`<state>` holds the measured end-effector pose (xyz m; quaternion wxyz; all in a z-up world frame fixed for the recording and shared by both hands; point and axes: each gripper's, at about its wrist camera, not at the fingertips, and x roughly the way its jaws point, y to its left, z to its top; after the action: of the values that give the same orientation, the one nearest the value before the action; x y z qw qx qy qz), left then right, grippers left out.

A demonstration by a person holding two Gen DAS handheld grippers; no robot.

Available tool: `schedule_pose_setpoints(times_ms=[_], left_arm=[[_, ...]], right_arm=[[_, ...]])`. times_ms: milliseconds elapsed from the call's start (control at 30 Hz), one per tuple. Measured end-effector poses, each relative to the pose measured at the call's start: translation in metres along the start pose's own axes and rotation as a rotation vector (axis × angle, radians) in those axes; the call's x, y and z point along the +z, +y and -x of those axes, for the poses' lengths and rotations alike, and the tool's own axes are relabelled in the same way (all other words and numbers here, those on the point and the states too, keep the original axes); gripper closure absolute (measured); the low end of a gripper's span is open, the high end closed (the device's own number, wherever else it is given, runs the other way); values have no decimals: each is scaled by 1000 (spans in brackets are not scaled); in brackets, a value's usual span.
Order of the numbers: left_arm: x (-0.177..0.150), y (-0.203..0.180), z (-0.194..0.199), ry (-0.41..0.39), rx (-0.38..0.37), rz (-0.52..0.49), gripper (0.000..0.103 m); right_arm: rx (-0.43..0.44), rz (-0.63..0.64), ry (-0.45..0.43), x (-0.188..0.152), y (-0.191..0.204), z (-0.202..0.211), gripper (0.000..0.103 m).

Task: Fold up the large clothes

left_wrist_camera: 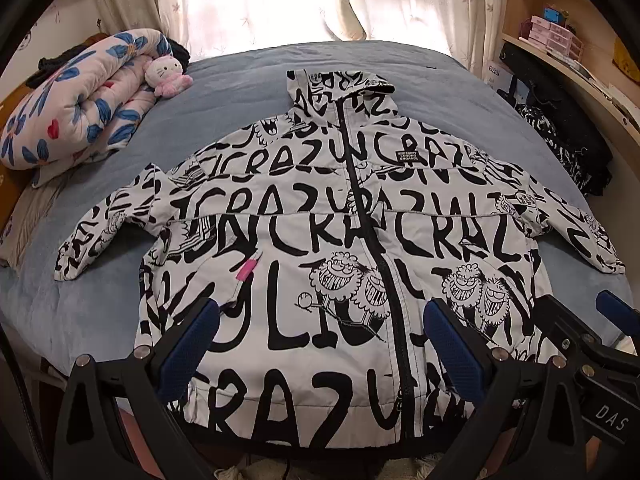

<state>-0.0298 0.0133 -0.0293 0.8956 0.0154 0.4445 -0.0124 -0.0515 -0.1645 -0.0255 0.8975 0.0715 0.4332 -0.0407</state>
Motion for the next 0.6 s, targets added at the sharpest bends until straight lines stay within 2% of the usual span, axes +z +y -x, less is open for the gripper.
schedule_pose_setpoints(times_ms=[233,467,600], left_arm=[[-12,10,1,-15,14,-34,3],[-15,24,1,2,-11,-32,4],[-17,23,2,-1,-15,-37,4]], right_arm=[[-21,-4,-3,-4,1,8,0],[-27,-11,3,-1,-5,6,0],[-69,-16,13,2,-4,6,0]])
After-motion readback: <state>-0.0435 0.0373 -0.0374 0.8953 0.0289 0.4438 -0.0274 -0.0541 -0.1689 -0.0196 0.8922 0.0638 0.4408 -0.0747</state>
